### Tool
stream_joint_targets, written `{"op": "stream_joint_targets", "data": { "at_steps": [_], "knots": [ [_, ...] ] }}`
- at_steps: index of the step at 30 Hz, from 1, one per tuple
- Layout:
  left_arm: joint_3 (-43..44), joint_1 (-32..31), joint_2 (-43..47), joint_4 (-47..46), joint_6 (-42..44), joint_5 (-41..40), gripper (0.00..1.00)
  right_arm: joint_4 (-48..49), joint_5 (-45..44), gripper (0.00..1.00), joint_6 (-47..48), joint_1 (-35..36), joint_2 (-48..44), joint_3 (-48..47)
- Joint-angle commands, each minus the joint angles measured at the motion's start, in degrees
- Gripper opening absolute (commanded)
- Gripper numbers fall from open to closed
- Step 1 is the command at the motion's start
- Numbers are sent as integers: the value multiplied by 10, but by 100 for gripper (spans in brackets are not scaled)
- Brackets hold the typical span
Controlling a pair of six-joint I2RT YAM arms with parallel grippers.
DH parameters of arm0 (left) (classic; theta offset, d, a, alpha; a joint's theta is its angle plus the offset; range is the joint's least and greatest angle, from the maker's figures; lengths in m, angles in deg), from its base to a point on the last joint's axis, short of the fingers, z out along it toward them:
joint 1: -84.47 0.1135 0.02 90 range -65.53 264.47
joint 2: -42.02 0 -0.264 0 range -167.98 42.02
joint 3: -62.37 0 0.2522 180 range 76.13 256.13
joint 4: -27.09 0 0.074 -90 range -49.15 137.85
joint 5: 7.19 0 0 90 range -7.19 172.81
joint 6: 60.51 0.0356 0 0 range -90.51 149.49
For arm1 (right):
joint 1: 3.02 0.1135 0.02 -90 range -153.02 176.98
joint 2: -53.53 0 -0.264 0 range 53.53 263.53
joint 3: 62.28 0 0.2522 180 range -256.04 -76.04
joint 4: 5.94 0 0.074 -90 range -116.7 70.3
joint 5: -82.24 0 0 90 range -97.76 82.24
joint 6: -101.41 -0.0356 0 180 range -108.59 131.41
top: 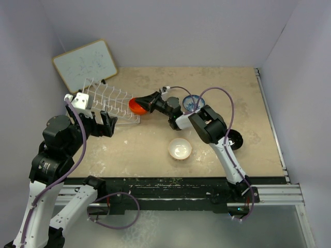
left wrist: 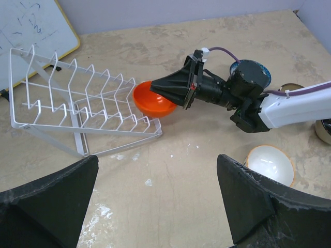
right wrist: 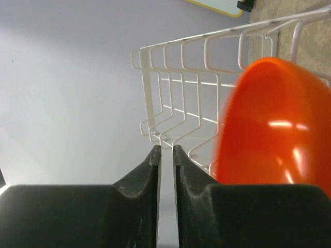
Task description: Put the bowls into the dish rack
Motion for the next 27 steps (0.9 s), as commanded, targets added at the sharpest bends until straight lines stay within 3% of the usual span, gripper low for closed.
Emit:
{"op": "stream_joint_targets", "data": {
  "at_steps": [1, 7, 12, 22, 27],
  "knots": [
    [-1, -2, -1, -27, 4, 0, 99, 24, 25, 12, -13, 3, 0, -13],
    [0, -3, -1, -27, 1, 2, 99, 25, 26, 9, 1, 2, -18, 5],
    [2, -3, -1, -27, -1, 3, 99, -40, 5, 16, 87, 2, -99, 43],
    [9, -3, 8, -21, -3, 3, 99, -321, -40, 39, 337, 3, -243, 51],
    [18, -3, 14, -13, 0, -1, 99, -607, -137, 53, 554, 17, -264, -54]
  ]
}}
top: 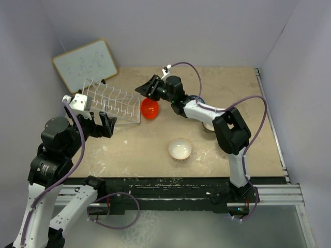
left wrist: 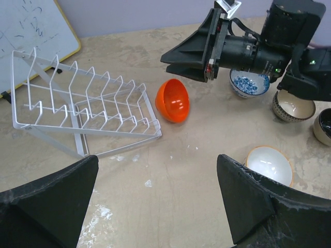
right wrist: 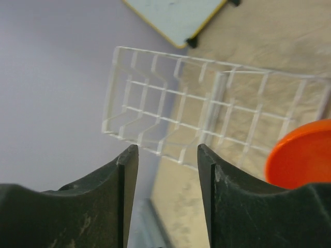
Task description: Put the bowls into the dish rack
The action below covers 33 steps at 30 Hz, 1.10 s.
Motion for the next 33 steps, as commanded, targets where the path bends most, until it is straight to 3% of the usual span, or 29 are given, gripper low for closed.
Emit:
{"op": "stream_joint_targets", "data": {
  "at_steps": [1, 5, 9, 18, 23, 33],
  "knots": [
    [20, -3, 9, -11, 1, -2, 99, -295, -108, 56, 245, 21, -20, -96],
    [25, -3, 15, -9, 4, -6, 99, -427, -192, 65, 347, 51, -2, -155],
    [25, -2, 16, -9, 5, -7, 99, -471, -209, 68, 376, 79, 35, -199],
    [26, -3, 21, -2, 12, -14, 99, -511, -254, 64, 373, 99, 81, -257],
    [25, -3, 24, -2, 10, -10, 99, -497, -281, 50, 370, 100, 91, -260],
    [18, -2, 25, -1, 11, -10, 99, -492, -299, 49, 381, 99, 127, -299]
  ]
}}
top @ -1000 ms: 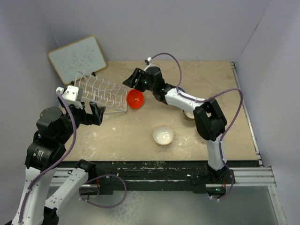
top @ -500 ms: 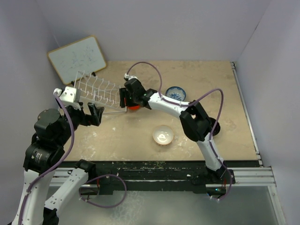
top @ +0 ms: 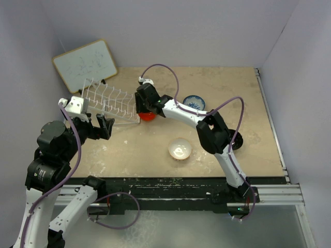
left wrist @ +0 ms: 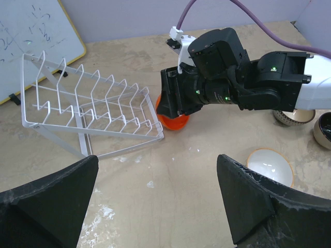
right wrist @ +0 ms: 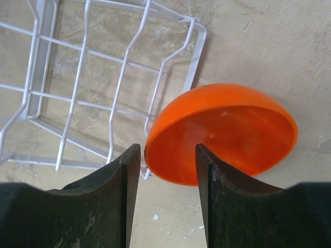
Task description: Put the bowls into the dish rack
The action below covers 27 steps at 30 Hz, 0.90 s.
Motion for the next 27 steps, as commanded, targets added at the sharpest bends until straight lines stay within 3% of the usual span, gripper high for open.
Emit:
{"op": "stream_joint_targets", "data": {
  "at_steps": [1, 8, 12, 17, 21, 27],
  "knots": [
    [12, -3, 5, -9, 8, -2, 99, 12, -29, 49, 12, 0, 8, -30],
    [4, -2, 5, -11, 7, -1, 99, 14, -51, 49, 6, 6, 13, -29],
    [1, -2, 5, -13, 6, -1, 99, 14, -84, 39, 10, 14, 20, -32],
    [-1, -2, 5, -14, 7, 1, 99, 6, -134, 39, 21, 29, 37, -51],
    [-3, -3, 7, -14, 6, 3, 99, -15, -175, 46, 30, 39, 57, -77],
    [-4, -2, 11, -11, 6, 1, 99, -14, -222, 43, 43, 42, 58, -75]
  ]
}}
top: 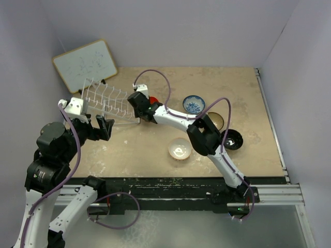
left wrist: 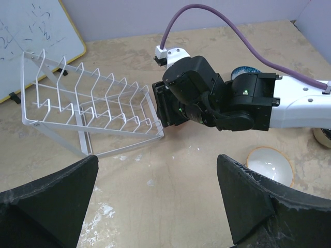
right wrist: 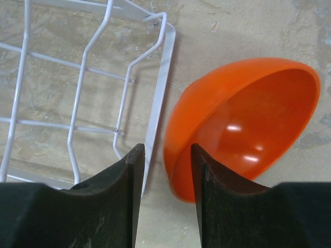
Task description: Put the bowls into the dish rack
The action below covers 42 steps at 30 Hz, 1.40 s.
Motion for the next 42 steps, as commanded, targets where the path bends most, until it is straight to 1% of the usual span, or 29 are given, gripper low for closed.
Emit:
{"op": "stream_joint_targets", "data": {
  "at_steps": [1, 2, 4, 5, 9, 11, 13, 17, 20, 24, 25, 27, 30, 32, 33, 34, 35, 36, 37, 39, 42],
  "knots": [
    [-2, -2, 6, -17, 7, 1, 99, 3, -59, 40, 20, 3, -12, -21],
    [-2, -2, 6, -17, 7, 1, 99, 6, -59, 34, 21, 3, -14, -18],
    [-2, -2, 5, -18, 6, 1, 99, 10, -60, 19, 27, 3, -18, -15],
    [-2, -3, 6, -18, 6, 1, 99, 11, -60, 15, 30, 3, -18, -17],
    [2, -2, 4, -18, 7, 2, 99, 19, -58, 6, 43, 1, -18, -20],
    [6, -3, 3, -17, 8, 3, 99, 30, -49, 2, 47, -2, -25, -13],
    [11, -3, 2, -14, 10, 2, 99, 70, -24, 1, 55, -3, -53, 17],
    [26, -3, -4, -6, 14, -3, 99, 186, 89, 1, 51, -9, -145, 113],
    [39, -3, -8, -2, 16, -4, 99, 267, 187, 1, 19, -24, -206, 181],
    [52, -2, -10, 7, 15, -10, 99, 376, 318, 1, -62, -64, -257, 274],
    [53, -3, -9, 8, 15, -14, 99, 419, 353, 1, -87, -76, -268, 310],
    [53, -2, -10, 11, 16, -21, 99, 506, 430, 1, -139, -103, -268, 347],
    [55, -2, -15, 12, 13, -21, 99, 654, 555, 1, -246, -137, -229, 370],
    [56, -3, -18, 11, 11, -19, 99, 772, 626, 1, -342, -152, -186, 374],
    [57, -3, -19, 11, 11, -19, 99, 845, 651, 1, -405, -159, -159, 373],
    [58, -3, -20, 11, 11, -20, 99, 950, 666, 1, -468, -166, -132, 370],
    [58, -2, -21, 11, 11, -22, 99, 998, 675, 1, -527, -173, -102, 364],
    [58, -3, -21, 11, 11, -23, 99, 1069, 680, 1, -577, -178, -76, 355],
    [58, -3, -22, 11, 11, -24, 99, 1109, 681, 1, -614, -181, -55, 346],
    [57, -3, -25, 12, 11, -26, 99, 1165, 681, 1, -678, -183, -24, 329],
    [52, -3, -28, 9, 10, -26, 99, 1197, 668, 1, -720, -183, 1, 313]
  ]
}}
